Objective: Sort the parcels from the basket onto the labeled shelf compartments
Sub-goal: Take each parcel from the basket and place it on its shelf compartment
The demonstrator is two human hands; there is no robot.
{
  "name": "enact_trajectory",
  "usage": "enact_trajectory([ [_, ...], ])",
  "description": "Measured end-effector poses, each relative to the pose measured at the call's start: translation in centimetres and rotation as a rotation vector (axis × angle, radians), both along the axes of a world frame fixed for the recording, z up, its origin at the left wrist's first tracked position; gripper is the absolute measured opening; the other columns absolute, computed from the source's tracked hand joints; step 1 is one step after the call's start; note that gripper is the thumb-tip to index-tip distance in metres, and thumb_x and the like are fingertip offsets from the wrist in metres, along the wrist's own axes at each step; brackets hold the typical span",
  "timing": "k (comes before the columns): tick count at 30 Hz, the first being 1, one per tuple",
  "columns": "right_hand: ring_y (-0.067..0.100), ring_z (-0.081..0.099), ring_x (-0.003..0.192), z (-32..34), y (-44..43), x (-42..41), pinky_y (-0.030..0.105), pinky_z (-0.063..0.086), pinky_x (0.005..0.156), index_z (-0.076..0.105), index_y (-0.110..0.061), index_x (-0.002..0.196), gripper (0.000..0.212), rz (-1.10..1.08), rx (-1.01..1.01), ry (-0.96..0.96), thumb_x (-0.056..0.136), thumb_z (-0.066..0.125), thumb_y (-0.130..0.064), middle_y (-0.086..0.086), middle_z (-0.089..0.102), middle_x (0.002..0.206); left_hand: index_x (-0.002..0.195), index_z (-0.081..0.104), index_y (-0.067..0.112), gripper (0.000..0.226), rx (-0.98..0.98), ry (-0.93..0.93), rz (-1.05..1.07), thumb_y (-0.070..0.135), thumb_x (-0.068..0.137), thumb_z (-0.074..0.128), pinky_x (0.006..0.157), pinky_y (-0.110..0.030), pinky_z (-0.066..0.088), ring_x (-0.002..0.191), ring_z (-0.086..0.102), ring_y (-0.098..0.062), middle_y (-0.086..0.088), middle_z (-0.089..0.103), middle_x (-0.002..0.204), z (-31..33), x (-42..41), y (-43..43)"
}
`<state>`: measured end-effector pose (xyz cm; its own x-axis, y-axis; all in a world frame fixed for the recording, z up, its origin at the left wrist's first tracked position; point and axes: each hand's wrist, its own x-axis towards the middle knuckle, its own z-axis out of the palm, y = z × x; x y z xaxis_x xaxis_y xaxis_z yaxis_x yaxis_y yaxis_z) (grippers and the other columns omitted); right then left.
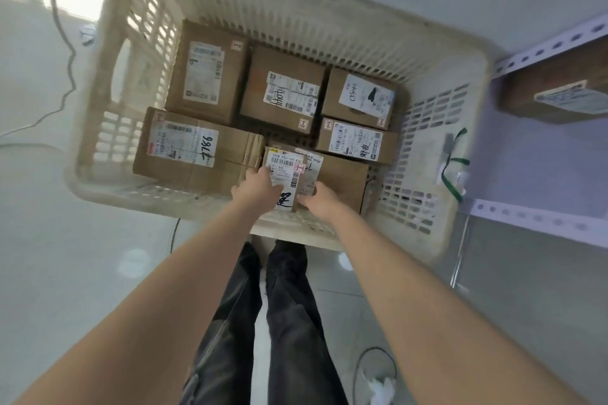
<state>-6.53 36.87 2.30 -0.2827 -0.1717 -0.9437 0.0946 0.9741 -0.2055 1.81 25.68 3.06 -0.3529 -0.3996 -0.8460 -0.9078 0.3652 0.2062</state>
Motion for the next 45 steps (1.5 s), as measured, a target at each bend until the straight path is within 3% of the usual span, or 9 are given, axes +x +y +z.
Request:
enact_trajectory([
  [3, 0.029, 0.048, 0.131, -2.7, -0.5, 1.2, 0.043, 0.042, 0.105, 0.031, -0.013, 0.150, 0.068, -0.110, 0.011, -0.038, 0.095, 0.057, -0.043, 0.006, 0.042, 0.150, 0.136, 0.031, 0.011, 0.047, -0.047, 0.073, 0.206, 0.017, 0.095, 0.053, 0.093, -0.046, 0.047, 0.113, 0.053, -0.035, -0.016, 0.035, 0.141, -2.2, 0.0, 0.5],
  [6, 0.024, 0.058, 0.116, -4.6, -1.1, 1.9, 0.036, 0.047, 0.088, 0.048, -0.022, 0.140, 0.058, -0.166, -0.040, -0.029, 0.092, 0.056, -0.053, 0.001, 0.057, 0.138, 0.127, 0.033, 0.009, 0.045, -0.055, 0.103, 0.271, 0.013, 0.090, 0.059, 0.079, -0.038, 0.047, 0.108, 0.054, -0.033, -0.017, 0.042, 0.133, -3.0, -0.5, 0.9],
  [14, 0.027, 0.050, 0.126, -1.5, -0.9, -1.6, 0.041, 0.040, 0.100, 0.037, -0.008, 0.139, 0.057, -0.394, -0.058, 0.010, 0.095, 0.060, -0.036, 0.008, 0.049, 0.142, 0.129, 0.049, 0.009, 0.047, 0.021, 0.141, 0.300, 0.034, 0.092, 0.061, 0.089, -0.035, 0.047, 0.096, 0.053, -0.022, -0.014, 0.042, 0.136, -1.6, -2.5, 0.2],
  [17, 0.029, 0.040, 0.136, 0.6, -1.7, -2.9, 0.041, 0.036, 0.105, 0.026, -0.004, 0.147, 0.072, -0.428, -0.130, 0.021, 0.096, 0.057, -0.043, 0.011, 0.037, 0.152, 0.134, 0.041, 0.012, 0.052, -0.047, 0.226, 0.337, 0.036, 0.092, 0.061, 0.098, -0.040, 0.040, 0.119, 0.045, -0.028, -0.014, 0.038, 0.137, 0.7, -4.1, 0.2],
  [23, 0.029, 0.033, 0.142, 10.7, -4.6, -6.6, 0.041, 0.034, 0.105, 0.022, -0.008, 0.151, 0.080, -0.479, -0.348, 0.153, 0.094, 0.053, -0.054, 0.007, 0.034, 0.154, 0.137, 0.020, 0.008, 0.059, 0.112, 0.536, 0.598, 0.025, 0.095, 0.057, 0.069, -0.030, 0.046, 0.093, 0.058, -0.022, -0.014, 0.049, 0.135, 9.5, -8.7, -2.1],
  [27, 0.028, 0.033, 0.142, 19.8, -6.5, -9.2, 0.045, 0.031, 0.112, 0.026, -0.011, 0.152, 0.076, -0.441, -0.453, 0.315, 0.095, 0.049, -0.055, 0.005, 0.033, 0.156, 0.154, 0.003, 0.017, 0.084, 0.116, 0.726, 0.528, 0.040, 0.094, 0.056, 0.106, -0.043, 0.041, 0.137, 0.040, -0.026, -0.006, 0.029, 0.157, 17.3, -11.6, -4.2],
  [31, 0.023, 0.054, 0.123, 29.0, -7.6, -10.8, 0.034, 0.040, 0.092, 0.053, -0.016, 0.133, 0.051, -0.416, -0.602, 0.472, 0.096, 0.050, -0.051, 0.001, 0.059, 0.133, 0.152, 0.020, 0.022, 0.079, 0.117, 0.873, 0.466, 0.056, 0.089, 0.054, 0.102, -0.047, 0.046, 0.122, 0.056, -0.024, -0.003, 0.050, 0.143, 25.2, -13.8, -5.5],
  [35, 0.018, 0.057, 0.102, 37.0, -7.3, -12.1, 0.029, 0.041, 0.084, 0.056, -0.012, 0.127, 0.044, -0.409, -0.673, 0.610, 0.097, 0.052, -0.045, 0.004, 0.063, 0.124, 0.144, 0.037, 0.016, 0.063, 0.109, 1.062, 0.408, 0.046, 0.092, 0.056, 0.087, -0.043, 0.055, 0.089, 0.065, -0.016, -0.004, 0.063, 0.123, 33.7, -15.4, -5.8],
  [45, 0.018, 0.057, 0.103, 53.5, -3.2, -11.7, 0.026, 0.042, 0.081, 0.048, -0.007, 0.128, 0.040, -0.461, -0.917, 0.882, 0.100, 0.052, -0.036, 0.005, 0.061, 0.122, 0.112, 0.049, 0.026, 0.017, 0.119, 1.460, 0.272, 0.029, 0.097, 0.055, 0.066, -0.018, 0.049, 0.080, 0.062, -0.003, 0.015, 0.062, 0.092, 51.1, -15.6, -2.0],
])
